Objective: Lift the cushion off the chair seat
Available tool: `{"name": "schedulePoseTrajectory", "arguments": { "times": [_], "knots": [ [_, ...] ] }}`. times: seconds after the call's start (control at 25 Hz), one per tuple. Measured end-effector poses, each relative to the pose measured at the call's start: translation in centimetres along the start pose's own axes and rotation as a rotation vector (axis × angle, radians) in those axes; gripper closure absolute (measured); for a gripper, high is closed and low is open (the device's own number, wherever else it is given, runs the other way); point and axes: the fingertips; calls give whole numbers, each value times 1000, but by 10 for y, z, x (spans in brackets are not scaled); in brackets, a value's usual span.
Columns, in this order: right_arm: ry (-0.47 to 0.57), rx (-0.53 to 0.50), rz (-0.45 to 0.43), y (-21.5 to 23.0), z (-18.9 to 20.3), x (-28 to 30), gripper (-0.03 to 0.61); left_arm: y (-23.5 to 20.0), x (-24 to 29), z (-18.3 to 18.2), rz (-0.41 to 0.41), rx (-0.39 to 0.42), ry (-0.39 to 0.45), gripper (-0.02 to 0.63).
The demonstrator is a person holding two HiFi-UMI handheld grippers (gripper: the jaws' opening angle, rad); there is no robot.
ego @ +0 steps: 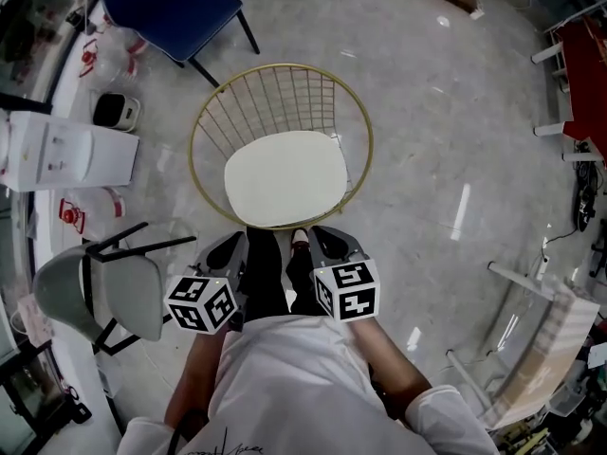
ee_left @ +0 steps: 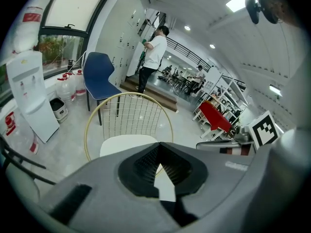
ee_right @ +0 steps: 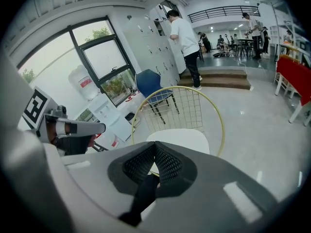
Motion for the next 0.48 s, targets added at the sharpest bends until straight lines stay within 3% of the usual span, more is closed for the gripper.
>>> {"name": "schedulePoseTrajectory", "arguments": {
  "times": [0.24,0.48],
  "knots": [
    [-45,15,29,4,-3,32,572,-24,17,-2,12,-29,-45,609],
    [-63,93,68,18,-6,55,572,-49,38,1,9,-62,-95,610]
  ]
}}
Point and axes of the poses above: the fingertips, and each gripper's own axes: x forward along the fingers, y to its right, z out of its underside, and after that the axes turned 8 degrees about -x, right-handed
